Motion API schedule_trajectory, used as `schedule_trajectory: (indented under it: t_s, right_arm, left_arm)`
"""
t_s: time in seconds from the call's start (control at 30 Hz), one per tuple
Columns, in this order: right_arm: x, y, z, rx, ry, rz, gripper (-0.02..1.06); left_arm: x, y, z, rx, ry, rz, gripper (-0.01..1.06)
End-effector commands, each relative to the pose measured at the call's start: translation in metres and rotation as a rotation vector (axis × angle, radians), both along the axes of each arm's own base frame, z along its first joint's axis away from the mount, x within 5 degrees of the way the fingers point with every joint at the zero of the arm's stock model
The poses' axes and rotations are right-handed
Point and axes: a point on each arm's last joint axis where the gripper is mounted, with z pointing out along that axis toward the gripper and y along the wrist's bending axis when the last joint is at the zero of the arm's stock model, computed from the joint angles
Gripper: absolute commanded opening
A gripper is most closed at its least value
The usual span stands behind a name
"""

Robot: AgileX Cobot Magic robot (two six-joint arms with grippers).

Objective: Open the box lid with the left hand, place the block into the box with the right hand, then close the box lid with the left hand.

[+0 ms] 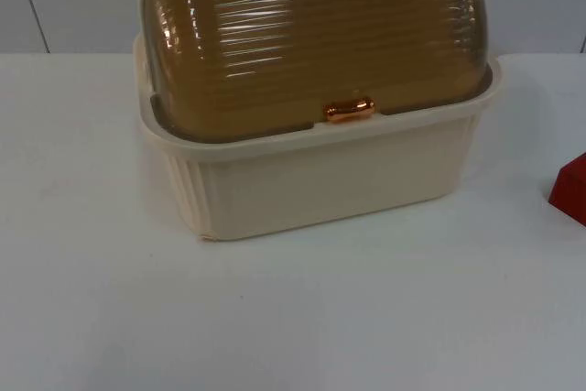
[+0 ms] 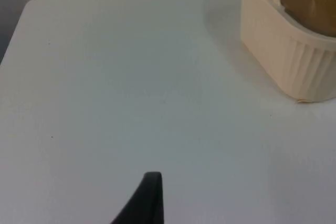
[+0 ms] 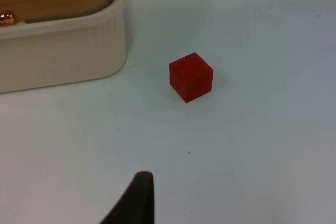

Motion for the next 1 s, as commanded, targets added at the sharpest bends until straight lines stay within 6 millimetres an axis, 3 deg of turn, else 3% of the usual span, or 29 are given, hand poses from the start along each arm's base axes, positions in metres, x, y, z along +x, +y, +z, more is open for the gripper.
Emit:
schedule_trajectory:
  t_s: [0.0,0.13,0.27,0.3,0.4,0.47,0.57,0.63,0.67,0.83,0.87,0.97]
  right_arm:
    - [0.000,-0.001,0.001,-0.008,-0.016,-0.001,1.05]
    - [-0.001,-0.002,0.006,0.004,-0.040,-0.021,1.05]
    - [0.008,-0.003,0.031,-0.009,-0.051,-0.032,1.05]
    - [0.008,-0.003,0.031,-0.009,-0.051,-0.032,1.05]
    - [0.022,-0.003,0.055,-0.012,-0.092,-0.034,1.05]
    - [0.034,-0.002,0.075,0.004,-0.152,-0.039,1.05]
    - [0.044,-0.002,0.083,0.031,-0.158,-0.050,1.05]
    - [0.061,-0.001,0.094,0.030,-0.135,-0.050,1.05]
    - [0.061,-0.001,0.094,0.030,-0.135,-0.050,1.05]
    - [0.103,0.002,0.115,0.061,-0.122,-0.060,1.05]
    - [0.103,0.002,0.115,0.061,-0.122,-0.060,1.05]
    - [0.127,0.004,0.122,0.059,-0.081,-0.062,1.05]
  left_arm:
    - [0.001,0.001,0.000,-0.011,-0.008,0.005,1.03]
    - [0.001,0.001,0.006,-0.056,-0.014,0.041,1.03]
    - [0.014,0.004,0.040,-0.078,-0.101,0.078,1.03]
    - [0.014,0.004,0.040,-0.078,-0.101,0.078,1.03]
    - [0.027,0.005,0.059,-0.082,-0.126,0.087,1.03]
    - [0.046,0.007,0.074,-0.061,-0.171,0.100,1.03]
    - [0.060,0.008,0.081,-0.064,-0.188,0.100,1.03]
    - [0.084,0.008,0.090,-0.074,-0.201,0.097,1.03]
    - [0.084,0.008,0.090,-0.074,-0.201,0.097,1.03]
    - [0.136,0.009,0.099,-0.064,-0.183,0.100,1.03]
    - [0.136,0.009,0.099,-0.064,-0.183,0.100,1.03]
    - [0.164,0.010,0.101,-0.055,-0.158,0.102,1.03]
